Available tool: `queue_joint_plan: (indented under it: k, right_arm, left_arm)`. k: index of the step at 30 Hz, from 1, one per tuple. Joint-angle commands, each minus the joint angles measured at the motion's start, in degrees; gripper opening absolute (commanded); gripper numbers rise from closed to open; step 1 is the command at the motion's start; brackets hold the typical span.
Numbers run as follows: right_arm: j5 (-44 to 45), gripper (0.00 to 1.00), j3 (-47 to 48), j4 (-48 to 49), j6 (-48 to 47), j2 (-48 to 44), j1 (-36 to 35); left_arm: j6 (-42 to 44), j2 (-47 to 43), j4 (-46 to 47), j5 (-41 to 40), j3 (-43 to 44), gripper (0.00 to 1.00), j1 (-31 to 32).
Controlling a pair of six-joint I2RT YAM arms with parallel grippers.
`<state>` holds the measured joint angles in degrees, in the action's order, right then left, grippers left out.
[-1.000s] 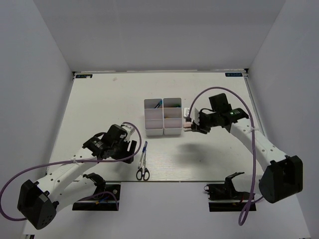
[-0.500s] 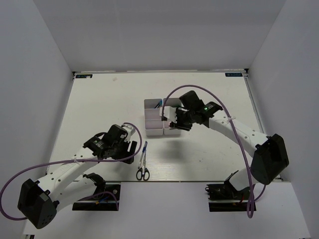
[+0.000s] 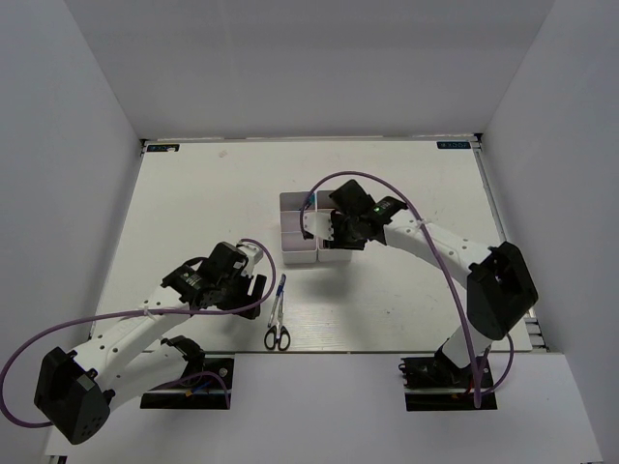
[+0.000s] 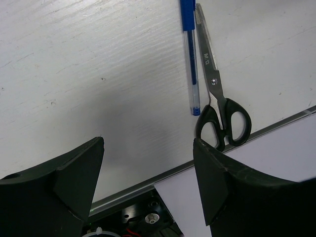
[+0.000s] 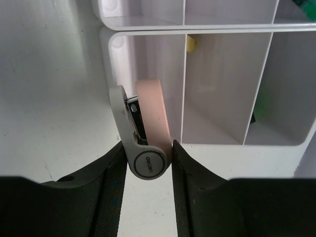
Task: Sort the stationery into containers
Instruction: Place the stapler in the storage box.
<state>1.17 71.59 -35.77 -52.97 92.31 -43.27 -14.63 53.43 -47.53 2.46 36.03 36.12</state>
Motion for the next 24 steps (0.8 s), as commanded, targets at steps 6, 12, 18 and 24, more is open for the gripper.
queue_joint_plan:
  k: [6,12,18,24]
  right_arm:
    - [4.37,0.06,3.47,2.02,-0.29,1.82,-1.12]
    - [5.60,0.17,3.90,1.67,0.67,3.22,-1.56]
    - [6.13,0.42,3.82,1.58,1.64,3.40,-2.26]
    - [5.69,0.59,3.99,1.14,2.34,2.70,-2.61]
  left_arm:
    - [0.48,-0.96,0.86,1.32,-0.26,0.83,-0.26]
    - [0.48,-0.96,0.95,1.41,-0.35,0.83,-0.26]
    - [0.57,-1.05,0.86,1.58,-0.26,0.83,-0.26]
    - [0.57,-0.87,0.86,1.85,-0.26,0.83,-0.26]
